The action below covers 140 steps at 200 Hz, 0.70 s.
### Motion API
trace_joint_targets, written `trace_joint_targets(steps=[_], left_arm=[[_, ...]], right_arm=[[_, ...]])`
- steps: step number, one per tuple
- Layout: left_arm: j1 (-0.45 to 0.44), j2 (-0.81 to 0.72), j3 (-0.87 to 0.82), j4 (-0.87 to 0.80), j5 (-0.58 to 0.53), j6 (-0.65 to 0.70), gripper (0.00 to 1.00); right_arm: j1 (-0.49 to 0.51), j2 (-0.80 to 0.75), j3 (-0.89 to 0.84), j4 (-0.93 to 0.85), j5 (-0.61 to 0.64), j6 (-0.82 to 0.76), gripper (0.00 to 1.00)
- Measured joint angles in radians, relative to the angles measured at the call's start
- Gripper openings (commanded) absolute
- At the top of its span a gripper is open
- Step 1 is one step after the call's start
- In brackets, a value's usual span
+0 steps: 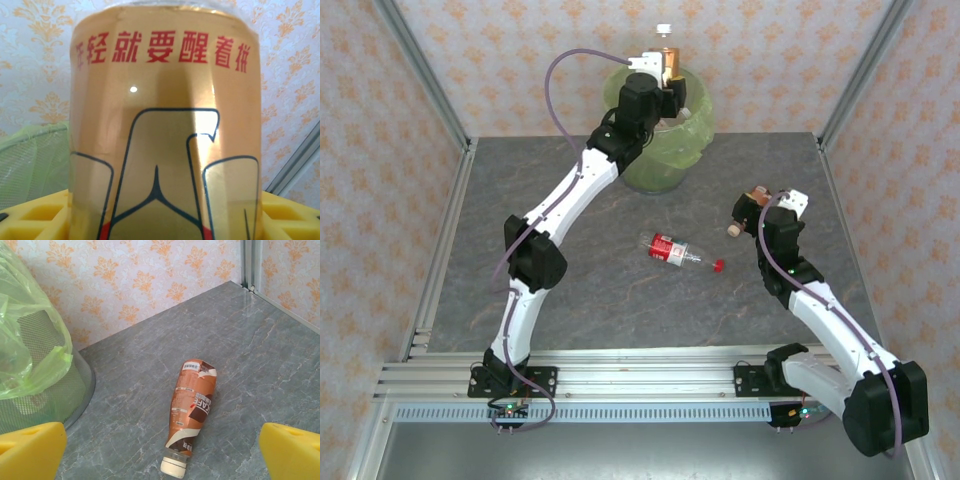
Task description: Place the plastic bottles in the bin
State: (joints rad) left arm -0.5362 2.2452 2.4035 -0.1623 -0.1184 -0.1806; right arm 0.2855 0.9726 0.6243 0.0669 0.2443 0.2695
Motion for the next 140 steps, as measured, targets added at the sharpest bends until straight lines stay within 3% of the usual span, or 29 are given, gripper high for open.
trace_joint_targets(steps=[46,99,140], left_arm=[[0.014,0.064,0.031,-0.007,-0.024,0.006,0.69],[0.076,0.127,0.085,-0.052,-0.001,-0.027,0.97],[0.095,0.129,0.167,-0.09,0.082,-0.049,1.0]], right_arm=[[0.0,-0.002,-0.006,0.0,0.004,-0.004,0.99],[0.0,-0.002,-0.01,-0.002,0.011,-0.008,0.99],[0.0,-0.002,-0.01,-0.002,0.011,-0.008,0.99]])
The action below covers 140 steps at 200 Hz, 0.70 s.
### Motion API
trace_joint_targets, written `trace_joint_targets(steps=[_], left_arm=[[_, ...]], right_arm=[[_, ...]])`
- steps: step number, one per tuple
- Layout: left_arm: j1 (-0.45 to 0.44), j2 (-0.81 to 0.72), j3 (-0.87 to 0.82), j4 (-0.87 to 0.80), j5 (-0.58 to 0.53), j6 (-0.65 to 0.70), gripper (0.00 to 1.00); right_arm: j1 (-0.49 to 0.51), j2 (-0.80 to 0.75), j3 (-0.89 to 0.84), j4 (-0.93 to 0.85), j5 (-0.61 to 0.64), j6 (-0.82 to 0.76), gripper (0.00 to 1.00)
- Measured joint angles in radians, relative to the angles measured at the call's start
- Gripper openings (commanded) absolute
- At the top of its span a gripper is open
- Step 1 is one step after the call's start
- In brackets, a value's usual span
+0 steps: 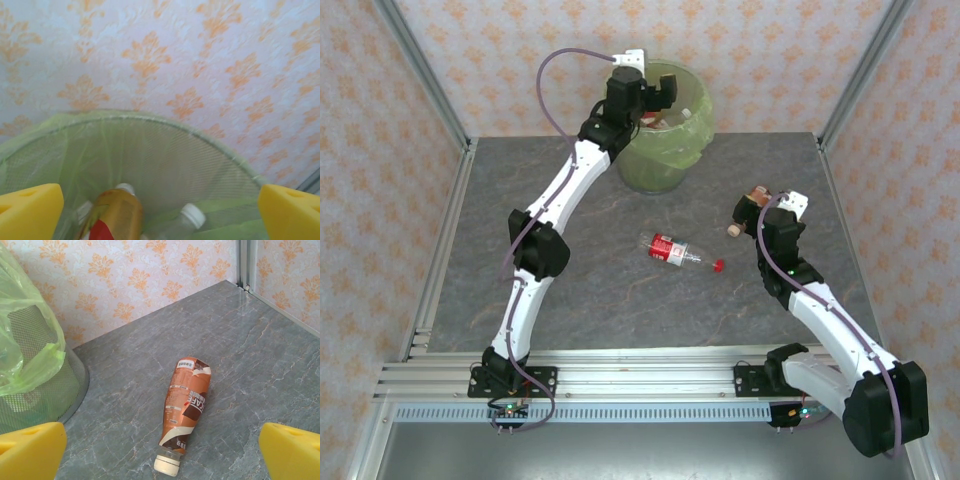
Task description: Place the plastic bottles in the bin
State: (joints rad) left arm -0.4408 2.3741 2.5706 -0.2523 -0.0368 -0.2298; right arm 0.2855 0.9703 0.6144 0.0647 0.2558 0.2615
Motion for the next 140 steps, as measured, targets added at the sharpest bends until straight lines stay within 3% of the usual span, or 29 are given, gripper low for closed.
trace_joint_targets(steps=[103,140], left_arm=[[-0.009,-0.025,0.079,-0.241,0.088,-0.08,1.0],[-0.009,-0.169,-0.06,-0.267,0.115,-0.121,1.0]], right_arm=[[0.0,0.013,0.001,-0.007,-0.009,0.0,0.99],[-0.008,0.068,0.034,-0.083,-0.039,0.011,0.99]])
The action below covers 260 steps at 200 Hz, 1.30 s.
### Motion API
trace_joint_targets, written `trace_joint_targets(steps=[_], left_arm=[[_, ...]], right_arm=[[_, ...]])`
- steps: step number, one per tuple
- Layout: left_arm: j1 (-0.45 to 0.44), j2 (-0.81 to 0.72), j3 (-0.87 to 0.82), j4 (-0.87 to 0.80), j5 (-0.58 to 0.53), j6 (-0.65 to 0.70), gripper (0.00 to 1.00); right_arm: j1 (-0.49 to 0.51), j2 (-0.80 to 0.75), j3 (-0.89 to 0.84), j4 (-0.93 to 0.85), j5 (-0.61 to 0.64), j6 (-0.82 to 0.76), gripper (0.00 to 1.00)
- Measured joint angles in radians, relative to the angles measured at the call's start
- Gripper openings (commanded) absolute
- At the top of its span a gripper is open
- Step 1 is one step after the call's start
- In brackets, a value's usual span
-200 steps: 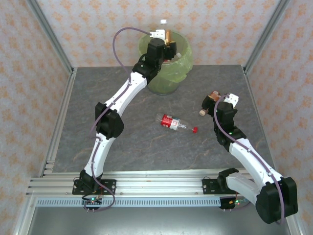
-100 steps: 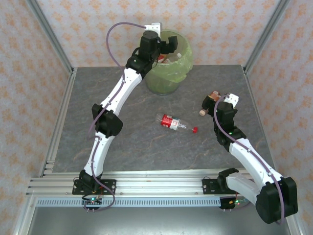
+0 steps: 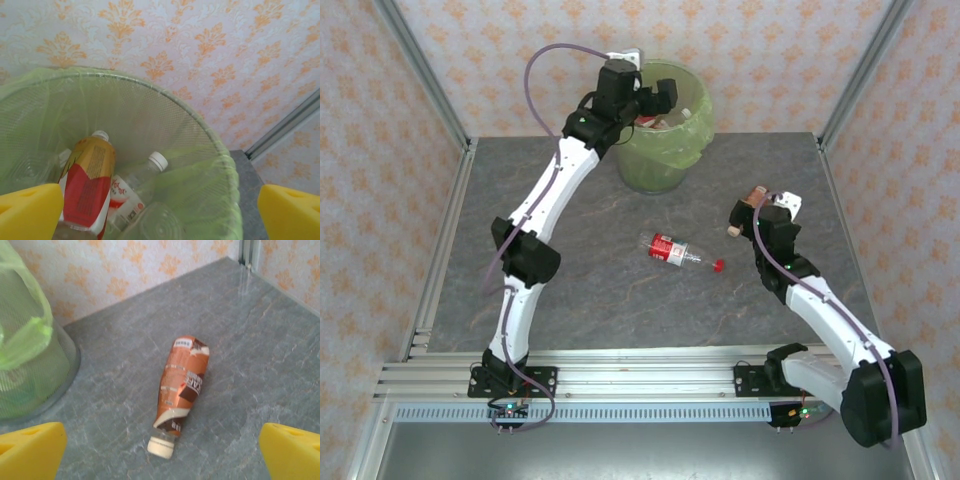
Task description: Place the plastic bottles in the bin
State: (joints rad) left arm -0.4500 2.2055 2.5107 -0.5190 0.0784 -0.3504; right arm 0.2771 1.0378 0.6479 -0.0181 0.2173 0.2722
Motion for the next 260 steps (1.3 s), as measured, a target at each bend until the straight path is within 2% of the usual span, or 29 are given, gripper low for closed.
trace_joint_targets(steps=[29,77,131,198,260], left_arm=[[-0.002,-0.176,-0.219,0.059,0.019,-0.024,1.0],[-0.002,-0.434,-0.617,0.217,0.017,-0.072,1.0],[-0.002,-0.65,-0.963,0.29,-0.073,-0.1,1.0],[0.005,-0.83,-1.214,0.298,-0.219,-0.15,1.0],[0.043,-0.909,-1.357,0.254,-0.307,-0.23,1.0]], right_arm=[[-0.046,0.057,0.056,-0.057,-0.066,0.026,0.99],[-0.092,0.085,0.057,-0.069,-0.113,0.05,0.99],[-0.13,0.16,0.076,-0.097,-0.132,0.077,0.99],[-0.143,0.346,0.187,-0.136,-0.17,0.098,0.99],[-0.143,0.481,0.217,-0.127,-0.241,0.174,0.98]])
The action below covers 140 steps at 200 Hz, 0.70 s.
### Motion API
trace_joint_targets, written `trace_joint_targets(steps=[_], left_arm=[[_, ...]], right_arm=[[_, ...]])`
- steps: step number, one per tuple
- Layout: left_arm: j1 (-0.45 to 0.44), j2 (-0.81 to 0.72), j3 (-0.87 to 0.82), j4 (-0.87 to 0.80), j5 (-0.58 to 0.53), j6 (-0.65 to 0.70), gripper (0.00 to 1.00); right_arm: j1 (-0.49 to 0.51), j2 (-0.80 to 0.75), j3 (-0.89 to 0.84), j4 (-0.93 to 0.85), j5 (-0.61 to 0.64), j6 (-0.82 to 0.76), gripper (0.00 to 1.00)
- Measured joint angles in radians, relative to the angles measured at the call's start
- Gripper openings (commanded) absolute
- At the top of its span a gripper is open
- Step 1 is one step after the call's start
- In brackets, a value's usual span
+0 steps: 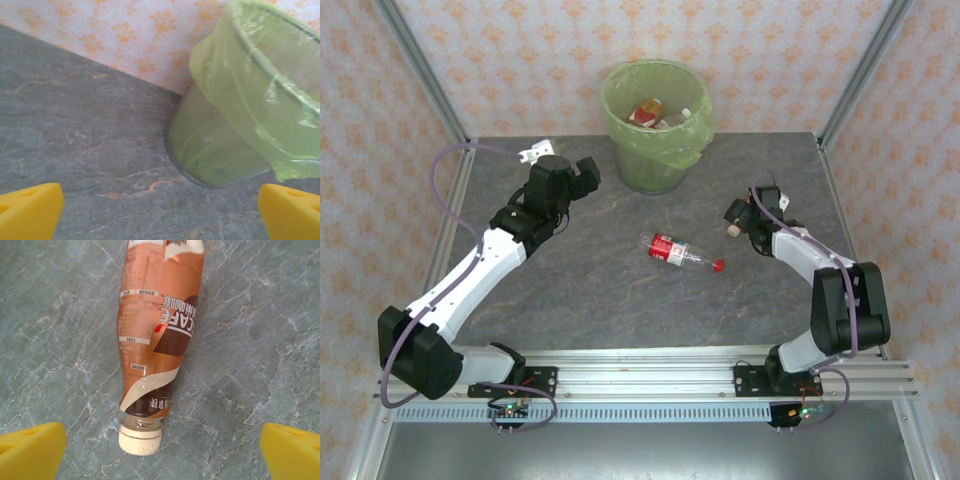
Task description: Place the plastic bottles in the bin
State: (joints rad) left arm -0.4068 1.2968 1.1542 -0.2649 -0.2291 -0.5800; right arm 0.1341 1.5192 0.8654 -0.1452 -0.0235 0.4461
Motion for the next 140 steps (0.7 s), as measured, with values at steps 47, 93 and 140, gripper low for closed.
trace_joint_targets(steps=[47,93,140], left_arm=[[0.012,-0.032,-0.05,-0.034,-0.048,-0.046,1.0],[0.023,-0.034,-0.065,-0.042,-0.069,-0.077,1.0],[0.024,-0.034,-0.065,-0.047,-0.071,-0.078,1.0]], right_arm=[[0.013,0.132,0.122,-0.064,0.031,0.015,0.95],[0.059,0.246,0.219,-0.122,0.098,0.029,0.89],[0.073,0.288,0.23,-0.12,0.175,0.105,0.82]])
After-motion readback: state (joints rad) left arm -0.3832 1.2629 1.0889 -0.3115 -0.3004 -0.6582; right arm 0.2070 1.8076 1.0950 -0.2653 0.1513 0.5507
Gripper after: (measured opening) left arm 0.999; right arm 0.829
